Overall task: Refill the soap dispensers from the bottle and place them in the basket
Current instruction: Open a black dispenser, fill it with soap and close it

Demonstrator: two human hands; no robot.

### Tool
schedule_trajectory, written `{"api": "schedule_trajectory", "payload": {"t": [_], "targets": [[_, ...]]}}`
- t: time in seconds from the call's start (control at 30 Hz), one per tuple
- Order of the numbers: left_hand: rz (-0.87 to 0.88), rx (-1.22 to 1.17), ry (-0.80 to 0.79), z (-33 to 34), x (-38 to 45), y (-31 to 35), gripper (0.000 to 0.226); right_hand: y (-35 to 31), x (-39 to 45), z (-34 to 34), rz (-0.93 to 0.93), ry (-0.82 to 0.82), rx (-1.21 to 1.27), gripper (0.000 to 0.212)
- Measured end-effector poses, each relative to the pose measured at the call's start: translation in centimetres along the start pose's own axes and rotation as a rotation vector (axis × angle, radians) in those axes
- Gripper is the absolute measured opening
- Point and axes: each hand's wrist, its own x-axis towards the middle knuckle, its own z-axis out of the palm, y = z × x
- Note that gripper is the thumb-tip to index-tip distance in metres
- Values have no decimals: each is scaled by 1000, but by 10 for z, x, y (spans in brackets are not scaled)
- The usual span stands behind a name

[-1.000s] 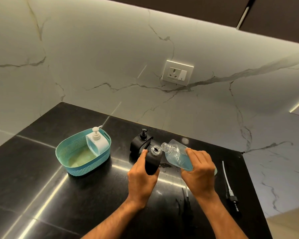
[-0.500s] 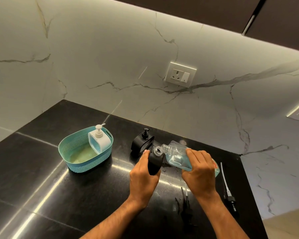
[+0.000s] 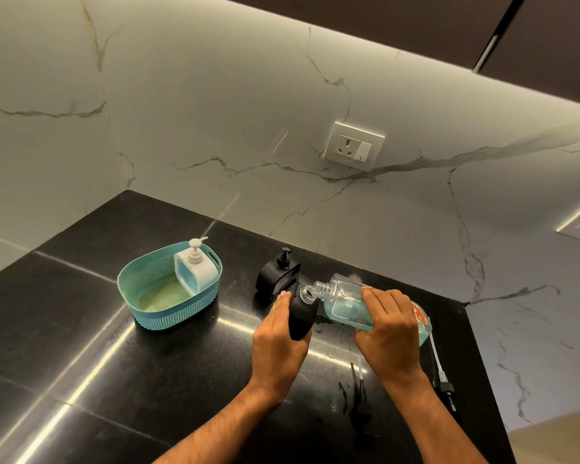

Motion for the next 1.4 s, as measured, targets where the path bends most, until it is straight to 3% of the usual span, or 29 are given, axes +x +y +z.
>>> {"api": "schedule_trajectory", "payload": {"t": [1.4], "targets": [[14,25,1,-7,-5,-1,77,-5,3,-10,-57,10,-31,68]]}}
